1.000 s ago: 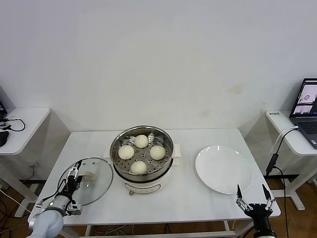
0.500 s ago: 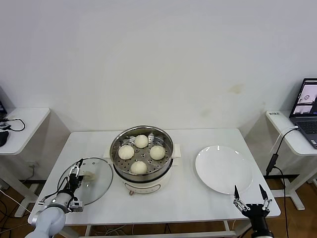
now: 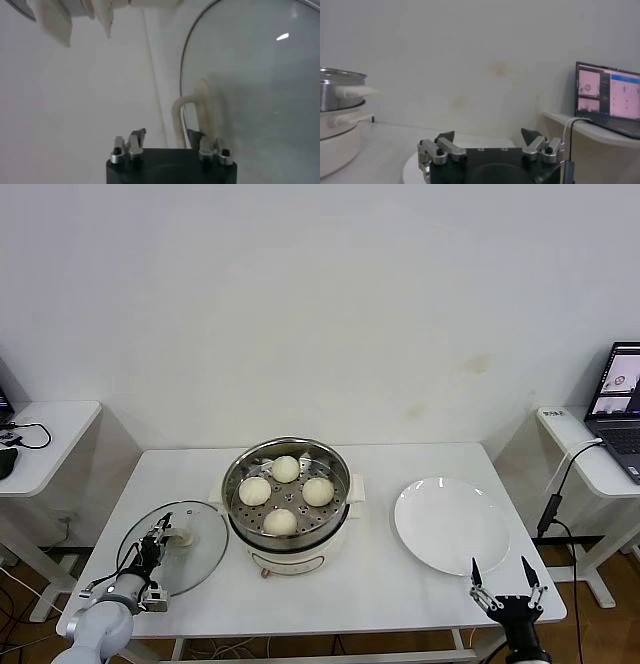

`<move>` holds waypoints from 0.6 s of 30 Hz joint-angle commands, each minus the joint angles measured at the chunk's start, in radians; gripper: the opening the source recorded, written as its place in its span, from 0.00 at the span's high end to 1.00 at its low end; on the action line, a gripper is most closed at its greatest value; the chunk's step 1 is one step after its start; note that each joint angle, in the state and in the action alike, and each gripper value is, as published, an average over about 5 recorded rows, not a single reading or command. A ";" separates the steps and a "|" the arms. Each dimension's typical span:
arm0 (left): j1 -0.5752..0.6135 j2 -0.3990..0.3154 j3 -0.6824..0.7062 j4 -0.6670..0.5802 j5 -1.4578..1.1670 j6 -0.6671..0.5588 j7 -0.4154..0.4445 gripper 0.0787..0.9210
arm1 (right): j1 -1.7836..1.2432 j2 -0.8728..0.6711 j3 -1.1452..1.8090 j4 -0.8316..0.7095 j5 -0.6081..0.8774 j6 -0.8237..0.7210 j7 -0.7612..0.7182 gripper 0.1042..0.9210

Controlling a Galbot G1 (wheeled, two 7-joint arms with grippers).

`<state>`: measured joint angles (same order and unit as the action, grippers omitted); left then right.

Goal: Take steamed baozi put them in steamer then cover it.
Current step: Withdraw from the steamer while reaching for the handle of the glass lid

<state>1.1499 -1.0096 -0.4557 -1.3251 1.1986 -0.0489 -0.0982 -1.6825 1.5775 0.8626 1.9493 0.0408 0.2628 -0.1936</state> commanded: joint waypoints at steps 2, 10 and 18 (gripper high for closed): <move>-0.002 0.000 -0.001 0.012 -0.001 0.002 -0.001 0.69 | 0.001 0.000 -0.002 -0.001 0.001 0.001 0.000 0.12; 0.045 0.001 -0.032 -0.088 -0.025 0.048 0.003 0.89 | 0.000 0.000 -0.001 0.002 0.001 0.001 -0.002 0.12; 0.131 -0.015 -0.134 -0.258 -0.048 0.094 -0.007 0.92 | 0.006 -0.001 -0.022 0.002 -0.006 0.002 -0.005 0.12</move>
<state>1.2048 -1.0193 -0.5021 -1.4126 1.1651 0.0032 -0.1007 -1.6782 1.5770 0.8522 1.9501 0.0377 0.2644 -0.1979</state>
